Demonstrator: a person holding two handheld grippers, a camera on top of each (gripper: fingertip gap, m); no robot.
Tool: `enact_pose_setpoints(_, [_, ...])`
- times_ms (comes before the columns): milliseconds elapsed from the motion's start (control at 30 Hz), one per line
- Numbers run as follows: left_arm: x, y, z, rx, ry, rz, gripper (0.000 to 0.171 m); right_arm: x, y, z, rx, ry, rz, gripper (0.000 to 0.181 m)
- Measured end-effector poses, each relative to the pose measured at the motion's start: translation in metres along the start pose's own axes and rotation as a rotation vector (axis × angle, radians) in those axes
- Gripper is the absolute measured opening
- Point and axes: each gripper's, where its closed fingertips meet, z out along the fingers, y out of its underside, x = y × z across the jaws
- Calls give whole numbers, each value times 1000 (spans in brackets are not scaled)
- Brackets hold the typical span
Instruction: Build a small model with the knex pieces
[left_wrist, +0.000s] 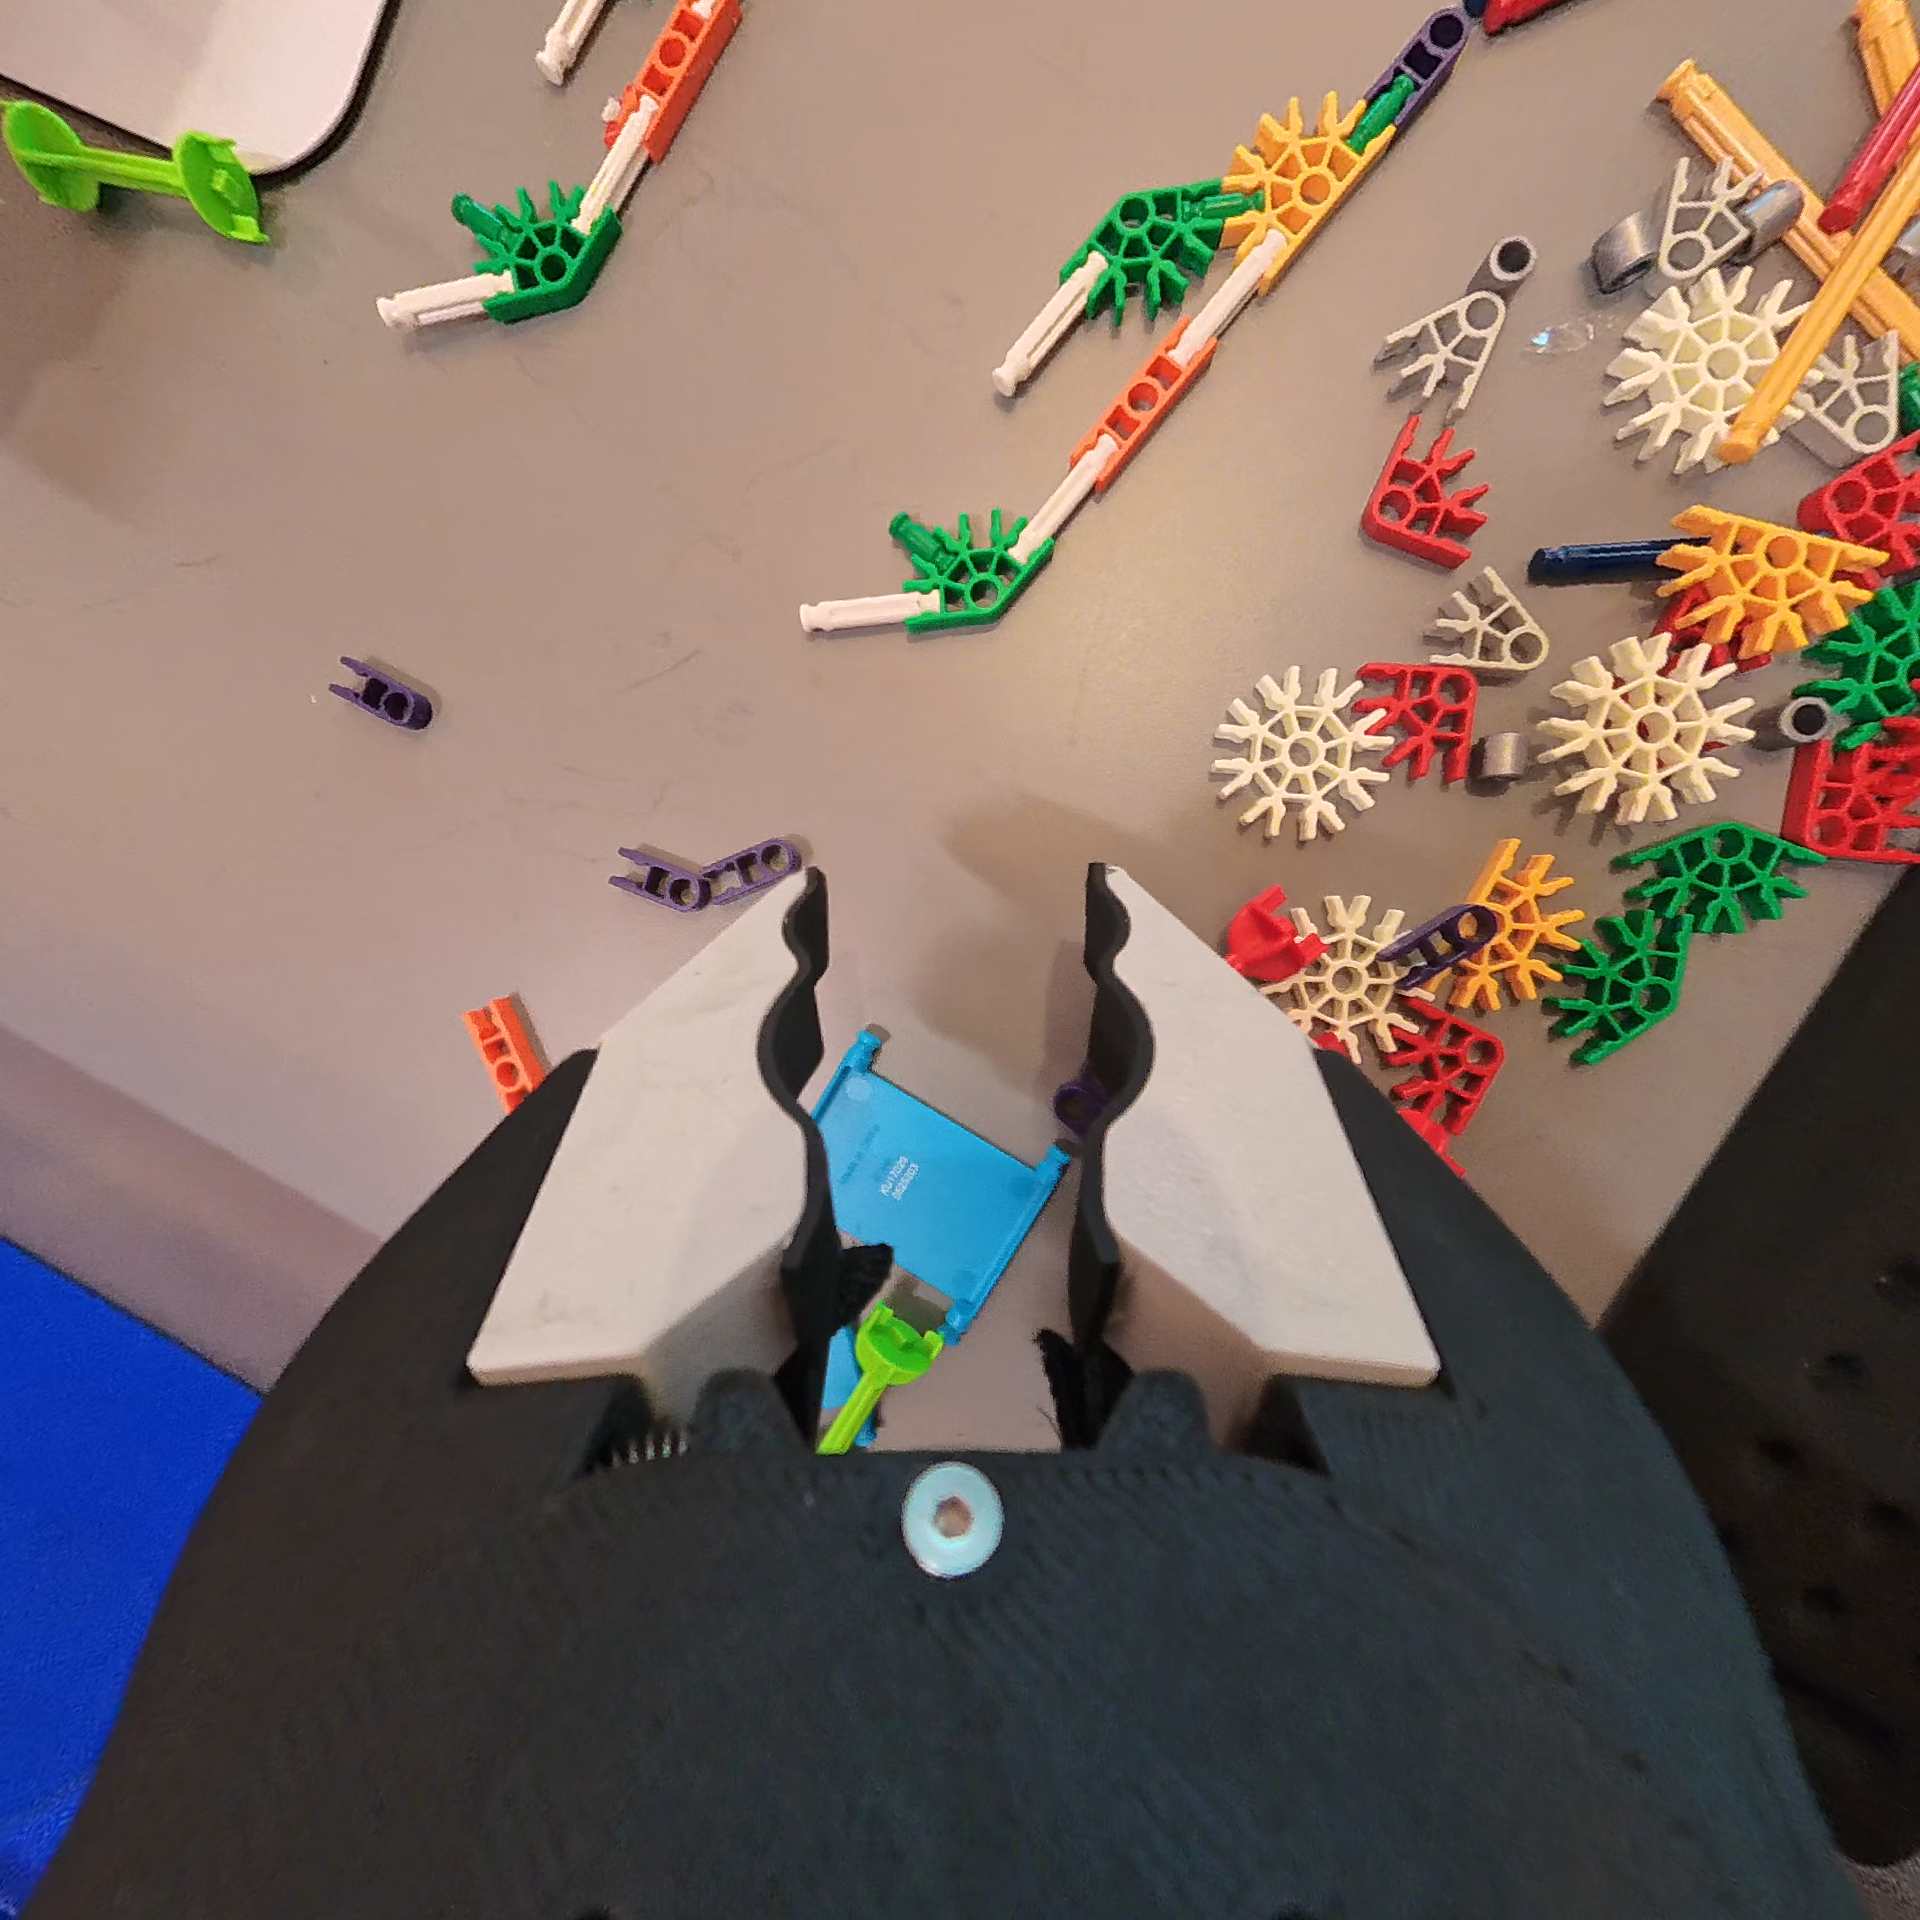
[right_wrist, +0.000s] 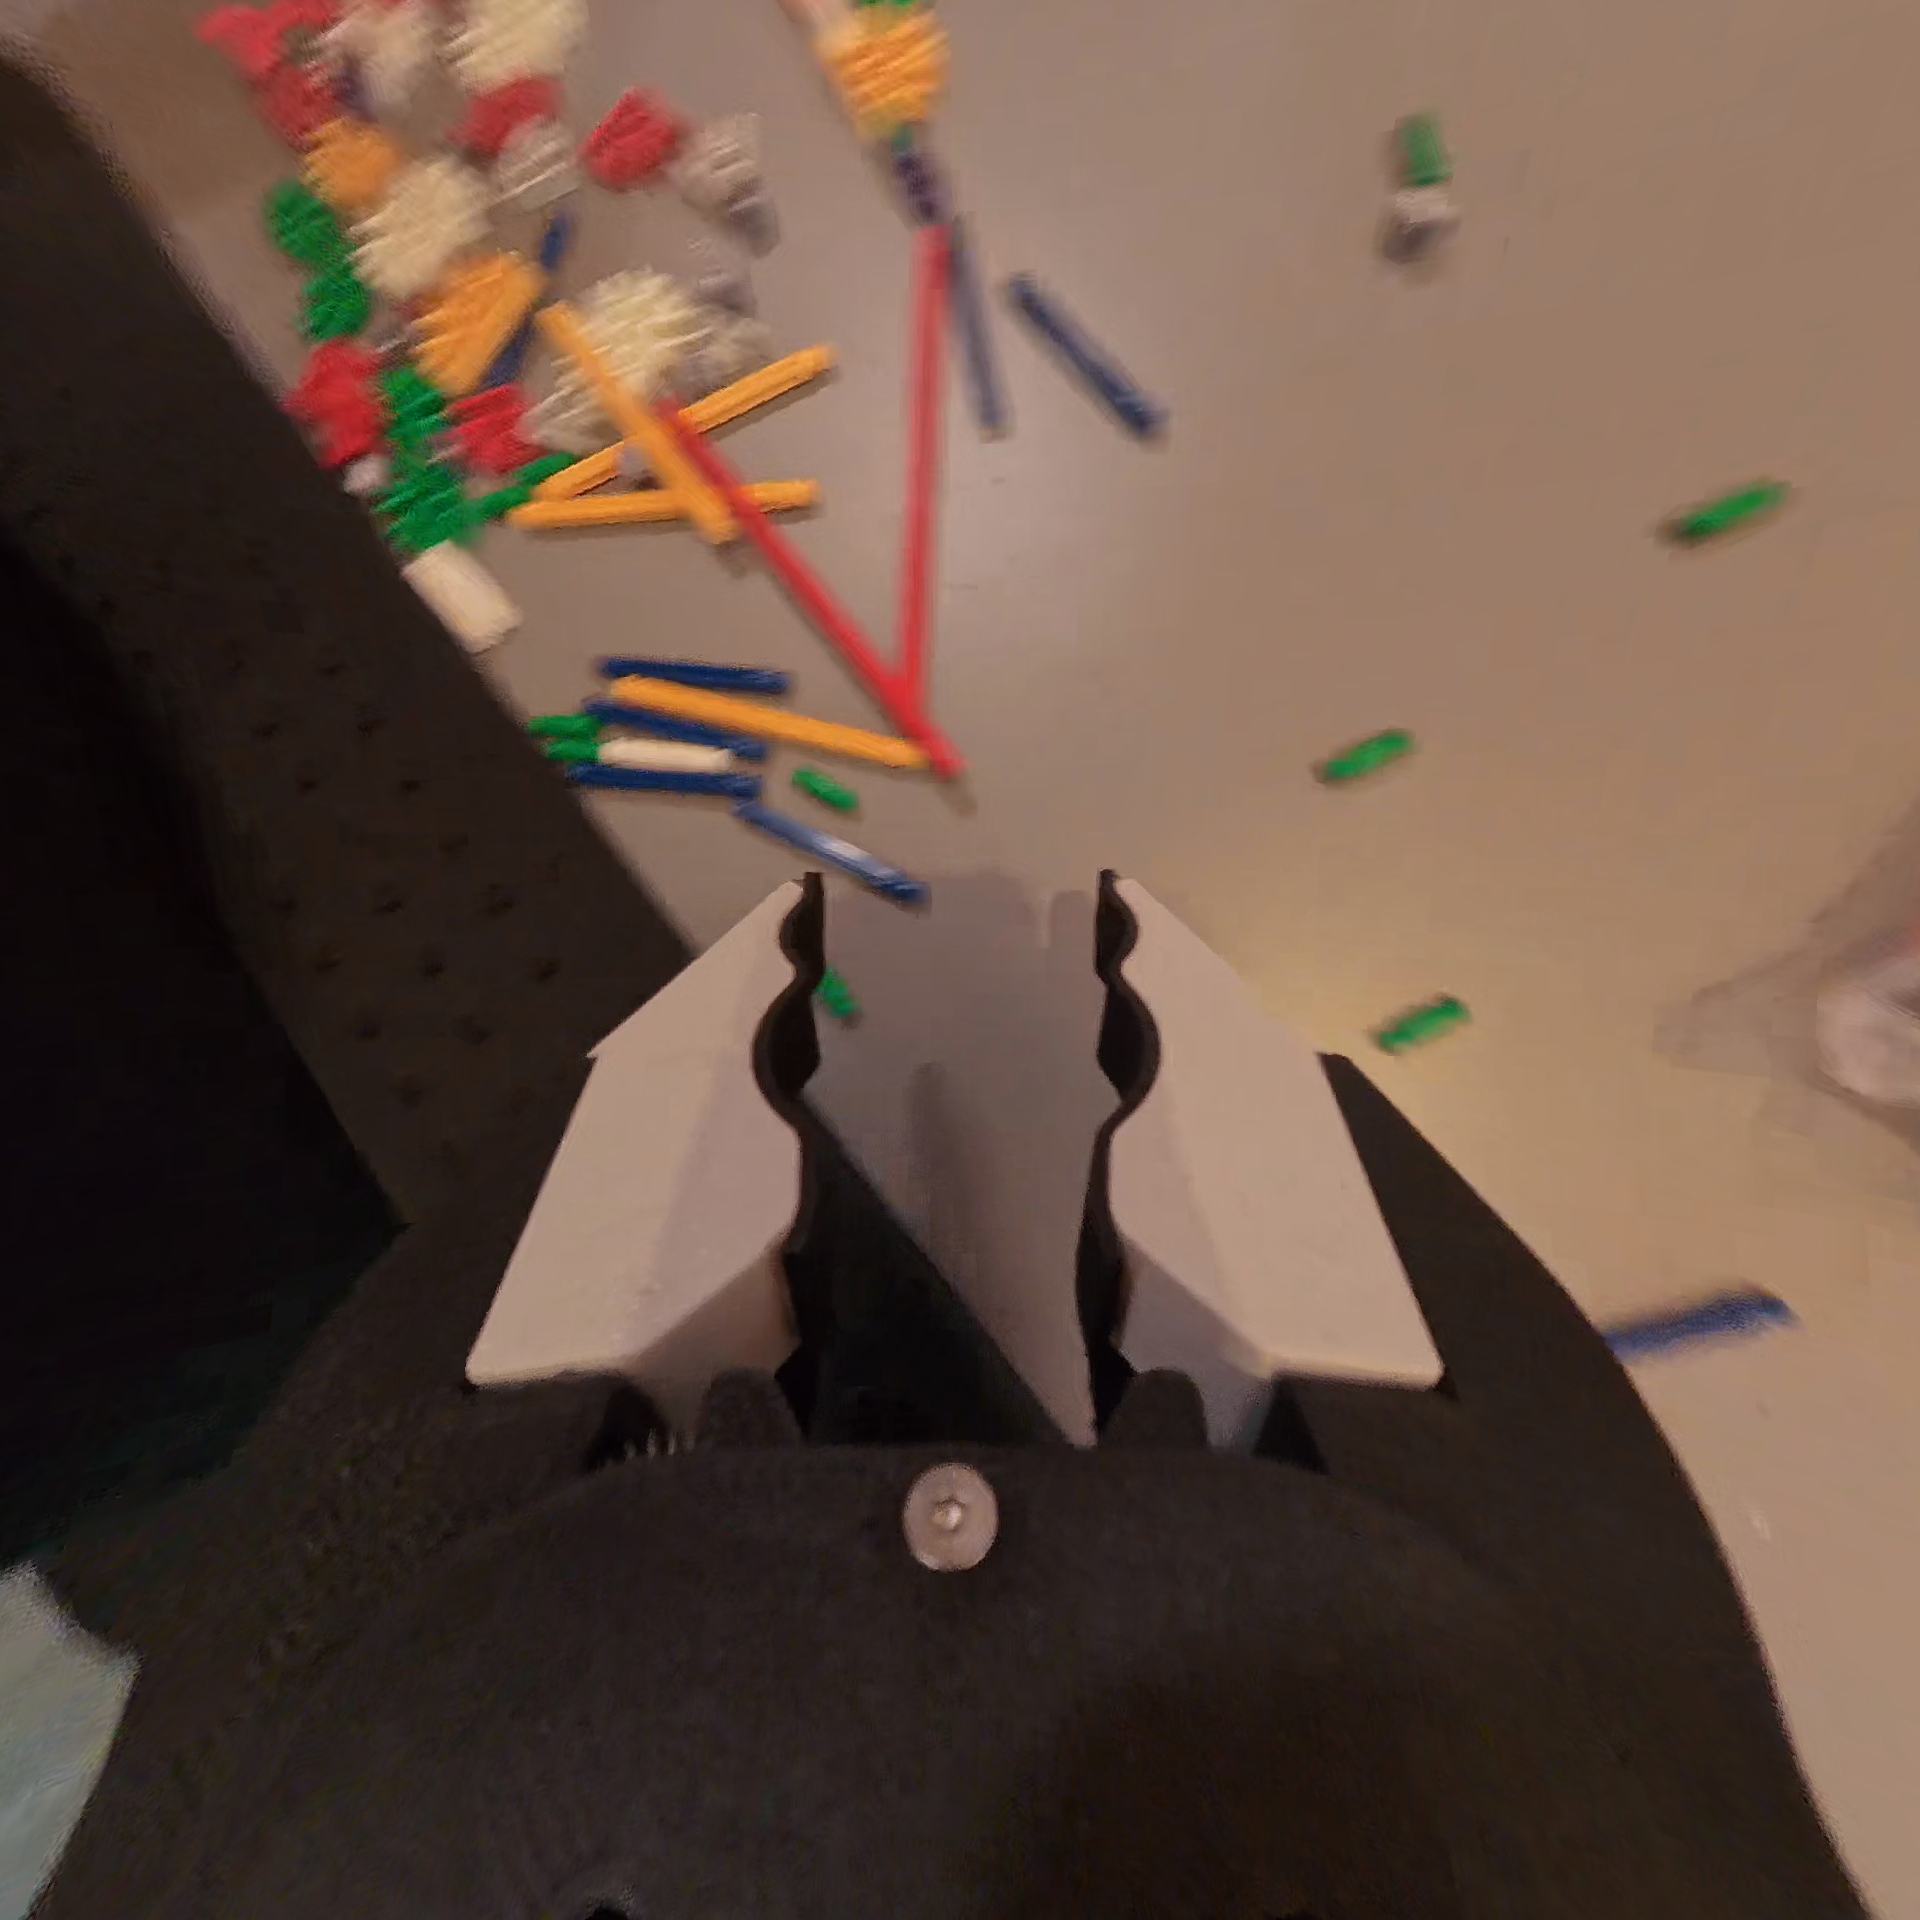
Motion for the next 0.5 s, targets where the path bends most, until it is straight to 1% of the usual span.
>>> enact_pose_setpoints(33, [1,0,0,2,0,-5,47,21,-4,-8,43,83,47,60])
enact_pose_setpoints(100, [4,-1,1,11,2,-12,47,71,-9,-29,119,269,123,72])
enact_pose_setpoints(167, [7,-6,3,27,5,-13,46,116,-8,-46,137,412,150,76])
enact_pose_setpoints(233, [10,-16,7,40,6,-4,47,154,-5,-49,131,486,198,90])
enact_pose_setpoints(267, [11,-21,9,43,0,4,47,169,-4,-47,122,501,222,93])
enact_pose_setpoints(333, [13,-33,11,52,-2,18,47,189,-3,-37,104,468,310,99])
enact_pose_setpoints(367, [15,-38,11,62,0,23,47,195,-1,-30,97,437,354,98])
enact_pose_setpoints(400, [15,-42,12,70,-1,24,47,200,5,-22,61,405,386,92])
enact_pose_setpoints(433, [15,-44,12,73,-5,25,47,202,11,-15,27,389,398,74])
enact_pose_setpoints(500, [14,-45,11,72,-16,21,47,208,9,-13,44,409,384,68])
